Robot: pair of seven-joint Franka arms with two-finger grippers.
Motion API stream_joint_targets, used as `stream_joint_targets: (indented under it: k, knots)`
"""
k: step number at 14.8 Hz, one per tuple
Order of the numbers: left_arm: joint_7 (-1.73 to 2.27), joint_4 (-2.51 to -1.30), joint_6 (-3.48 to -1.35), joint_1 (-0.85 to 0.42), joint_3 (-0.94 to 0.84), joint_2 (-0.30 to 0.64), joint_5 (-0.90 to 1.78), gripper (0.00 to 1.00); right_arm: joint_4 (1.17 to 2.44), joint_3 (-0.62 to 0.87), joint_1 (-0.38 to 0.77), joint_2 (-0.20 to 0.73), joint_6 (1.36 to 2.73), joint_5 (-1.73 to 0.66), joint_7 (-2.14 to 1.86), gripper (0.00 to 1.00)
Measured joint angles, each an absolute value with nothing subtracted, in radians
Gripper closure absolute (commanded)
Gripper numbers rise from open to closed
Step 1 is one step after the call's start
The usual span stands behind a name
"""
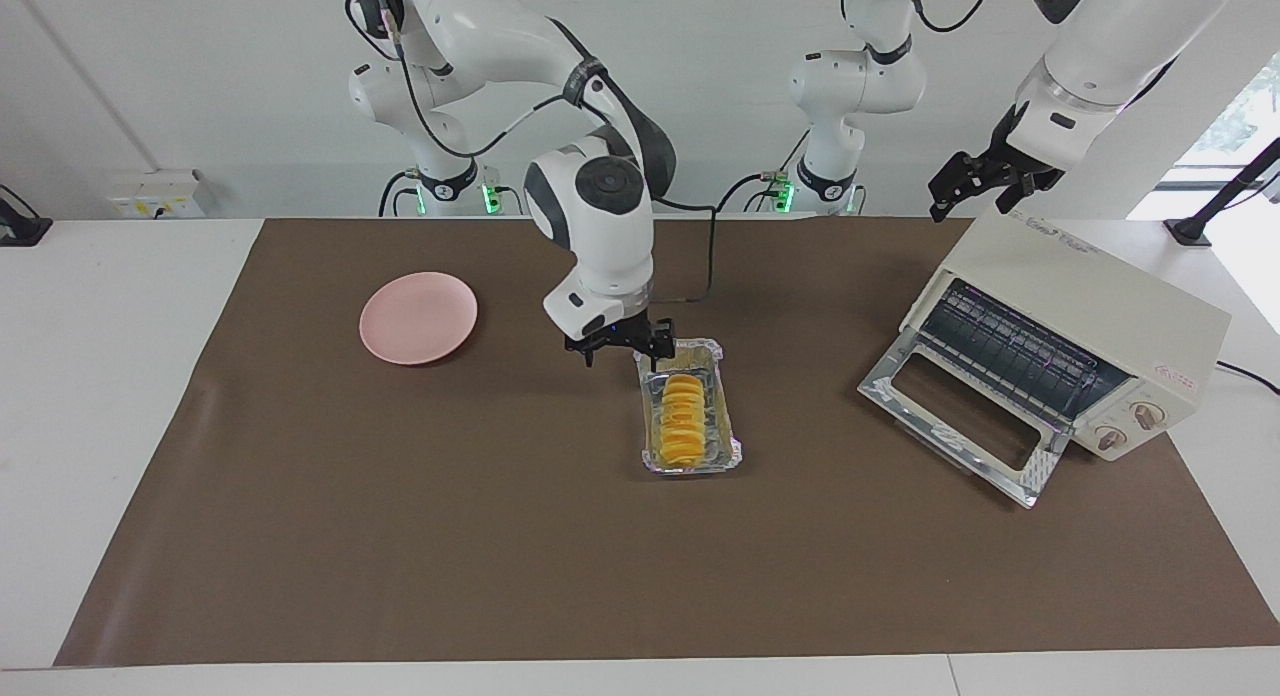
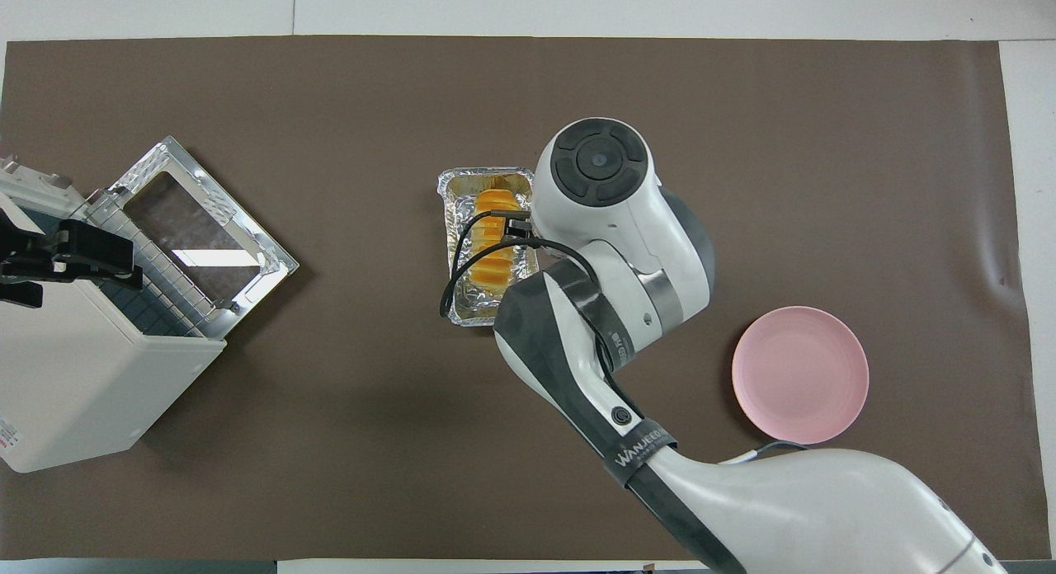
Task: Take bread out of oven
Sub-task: 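Grasp the foil tray with the right gripper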
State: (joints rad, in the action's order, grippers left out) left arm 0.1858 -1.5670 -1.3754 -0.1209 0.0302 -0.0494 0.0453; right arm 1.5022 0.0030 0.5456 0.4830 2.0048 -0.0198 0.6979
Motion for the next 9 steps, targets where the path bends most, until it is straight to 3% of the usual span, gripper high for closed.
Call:
stream_joint_targets:
  k: [4,9]
  knots:
    - [0.184,-1.570,-1.375,-0.108,0.022,-0.050,0.045,0.00,1.431,-0.005,0.543,0.600,2.083,-0.019,0.701,0.00]
    - [0.183,-1.600,-1.380,-0.108,0.015,-0.072,0.045,0.00,1.424,-0.013,0.536,0.637,2.134,0.013,0.697,0.04]
